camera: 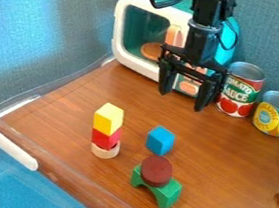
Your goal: Put the yellow cube on top of the blue cube
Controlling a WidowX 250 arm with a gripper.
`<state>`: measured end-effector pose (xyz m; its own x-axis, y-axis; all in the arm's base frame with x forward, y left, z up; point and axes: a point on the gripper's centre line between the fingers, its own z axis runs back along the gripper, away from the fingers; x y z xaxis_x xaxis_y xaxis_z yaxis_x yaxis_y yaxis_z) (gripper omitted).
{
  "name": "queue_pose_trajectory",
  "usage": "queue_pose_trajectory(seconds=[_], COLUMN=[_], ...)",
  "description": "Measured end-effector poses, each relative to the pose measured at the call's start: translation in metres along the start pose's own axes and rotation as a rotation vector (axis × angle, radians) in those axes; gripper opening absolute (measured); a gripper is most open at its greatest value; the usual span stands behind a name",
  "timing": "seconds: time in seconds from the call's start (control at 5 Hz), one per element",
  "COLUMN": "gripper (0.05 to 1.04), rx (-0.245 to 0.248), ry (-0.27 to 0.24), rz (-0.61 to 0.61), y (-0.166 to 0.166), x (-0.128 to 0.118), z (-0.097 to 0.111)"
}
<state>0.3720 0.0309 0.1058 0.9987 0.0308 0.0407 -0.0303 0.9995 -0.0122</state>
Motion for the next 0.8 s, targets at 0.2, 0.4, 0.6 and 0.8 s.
queue_pose_trajectory(seconds=[0.2, 0.4, 0.6, 0.8], gripper=[0.999, 0.999, 0.999, 0.999], rx=[-0.003, 0.006, -0.014, -0.032], ry=[0.044, 0.047, 0.04, -0.018], rz=[-0.001, -0.012, -0.034, -0.022], y=[0.0, 0.002, -0.001, 0.006], x=[-0.003, -0.003, -0.007, -0.022], z=[-0.016, -0.018, -0.027, -0.009])
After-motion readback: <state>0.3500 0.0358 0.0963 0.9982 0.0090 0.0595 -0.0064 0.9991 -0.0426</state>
